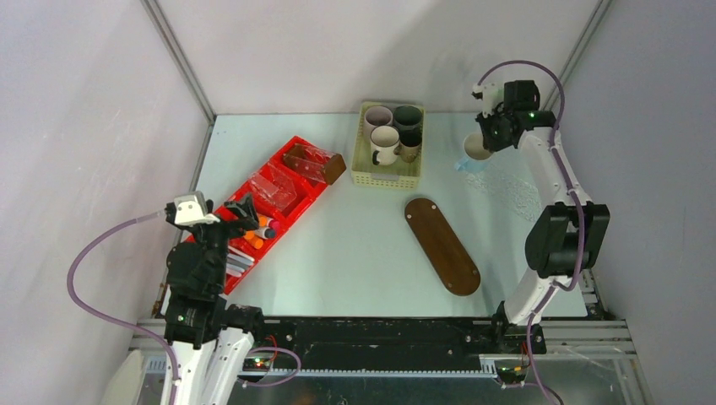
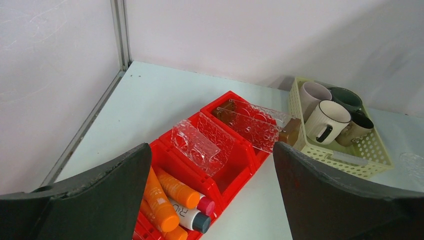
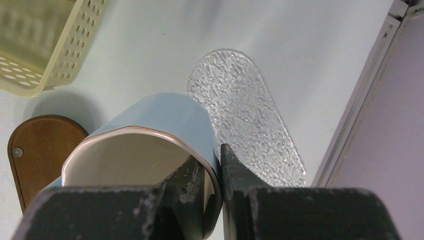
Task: Prepare toiletry sets of a toothbrush and toothpaste on the tray
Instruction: Pick up the cup from the storage box, then place the cup on the tray.
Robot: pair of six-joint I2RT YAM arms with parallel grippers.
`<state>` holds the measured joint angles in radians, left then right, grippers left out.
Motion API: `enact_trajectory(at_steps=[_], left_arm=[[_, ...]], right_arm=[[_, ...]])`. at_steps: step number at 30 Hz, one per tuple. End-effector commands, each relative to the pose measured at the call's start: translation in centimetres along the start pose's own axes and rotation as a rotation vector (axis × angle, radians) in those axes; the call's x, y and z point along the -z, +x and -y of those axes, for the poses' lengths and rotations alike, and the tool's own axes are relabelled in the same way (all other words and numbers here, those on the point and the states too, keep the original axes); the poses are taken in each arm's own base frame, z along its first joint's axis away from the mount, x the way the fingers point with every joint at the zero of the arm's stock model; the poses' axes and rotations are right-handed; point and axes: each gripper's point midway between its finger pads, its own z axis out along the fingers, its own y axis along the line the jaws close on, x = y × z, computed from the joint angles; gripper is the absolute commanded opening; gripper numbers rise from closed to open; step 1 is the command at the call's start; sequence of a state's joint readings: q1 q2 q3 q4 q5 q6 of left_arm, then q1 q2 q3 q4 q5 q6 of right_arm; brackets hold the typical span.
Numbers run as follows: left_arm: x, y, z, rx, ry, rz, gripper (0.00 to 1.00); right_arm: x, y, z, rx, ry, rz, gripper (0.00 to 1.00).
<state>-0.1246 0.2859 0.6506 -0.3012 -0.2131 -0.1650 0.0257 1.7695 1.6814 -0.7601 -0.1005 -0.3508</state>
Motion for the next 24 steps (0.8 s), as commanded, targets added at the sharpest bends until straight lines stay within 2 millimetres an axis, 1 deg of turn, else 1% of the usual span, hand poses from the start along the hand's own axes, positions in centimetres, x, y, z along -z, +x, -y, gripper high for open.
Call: enact_trajectory(at_steps=[1,2,3,4,8,15,21,24], left_arm=[[0.3,-1.4,0.6,-0.003,0.033,0.042,0.98],[0.3,-1.4,0.6,-0.005,0.033,0.042,0.98],[0.3,-1.4,0.7,-0.005,0.034,0.041,0.98],[0.3,-1.4,0.7,-0.006,0.035,0.04,0.98],[0.2,-1.4,0.7,-0.009,0.037,0.041,0.98],[0.0,-1.1,0.9,-0.015,0.046,0.03,0.98],[-0.2,-0.9,0.9,-0.019,0.047,0.02,0.98],[-0.2,-0.8,0.9,-0.021,0.045,0.017,0.98]], right_arm=[[-0.2,-3.5,2.4,0.032,-0.019,0.163,0.0],[-0.5,-3.6,2.4,0.021,-0.044,0.174,0.0],[-1.2,-3.2,3.0,0.005,-0.052,0.174,0.0],[-1.5,-3.2,2.9,-0.005,-0.072,0.181,0.0],[-4.2,-1.9,3.7,-0.002,-0.082,0.15,0.0],[-6.8,-0.5,4.7,-0.004,-0.124,0.112,0.0],[-7.8,0.1,5.7,-0.012,-0.122,0.094,0.0],[-8.0,0.0,6.2,-0.015,-0.117,0.1,0.0]])
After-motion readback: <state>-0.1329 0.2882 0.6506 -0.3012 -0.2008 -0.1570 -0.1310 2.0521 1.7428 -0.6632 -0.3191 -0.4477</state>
